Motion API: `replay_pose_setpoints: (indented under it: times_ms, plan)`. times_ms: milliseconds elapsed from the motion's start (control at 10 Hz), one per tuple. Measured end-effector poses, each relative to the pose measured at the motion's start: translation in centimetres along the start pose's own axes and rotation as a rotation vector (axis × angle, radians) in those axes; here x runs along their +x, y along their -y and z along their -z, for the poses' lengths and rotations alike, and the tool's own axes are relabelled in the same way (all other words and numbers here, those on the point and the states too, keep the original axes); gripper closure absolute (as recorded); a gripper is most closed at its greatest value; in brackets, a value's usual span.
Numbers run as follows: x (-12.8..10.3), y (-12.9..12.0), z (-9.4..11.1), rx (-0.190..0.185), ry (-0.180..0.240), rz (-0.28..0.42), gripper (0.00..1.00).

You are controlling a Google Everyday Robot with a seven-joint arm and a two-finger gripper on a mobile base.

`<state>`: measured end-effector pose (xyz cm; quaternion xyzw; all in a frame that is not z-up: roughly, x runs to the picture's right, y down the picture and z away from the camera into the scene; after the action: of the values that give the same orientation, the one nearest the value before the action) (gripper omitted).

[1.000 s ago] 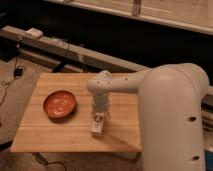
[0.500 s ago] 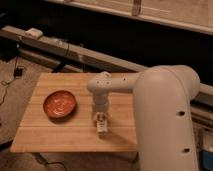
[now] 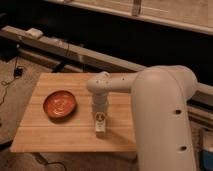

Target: Place the bottle in the ceramic bowl

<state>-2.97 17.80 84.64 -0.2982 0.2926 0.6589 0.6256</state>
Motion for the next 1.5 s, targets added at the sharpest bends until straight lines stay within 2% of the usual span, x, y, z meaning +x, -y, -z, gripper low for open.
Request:
replay_pose_setpoints:
  times_ms: [300, 400, 600, 900, 1100, 1500]
  plan:
    - [0.1, 0.3, 0.1, 0.011, 0.001, 0.008, 0.94]
    - [0.1, 0.5, 0.7, 0.013, 0.008, 0.011, 0.99]
    - [0.1, 0.3, 3.0, 0.013, 0.039, 0.027, 1.0]
    - [-0.4, -2.2, 8.3, 0.018, 0.102, 0.106, 1.0]
    - [-1.6, -5.4, 9.9, 0.016, 0.127, 0.187, 1.0]
    - [-4.3, -11.3, 10.8, 0.025, 0.129, 0.367, 1.0]
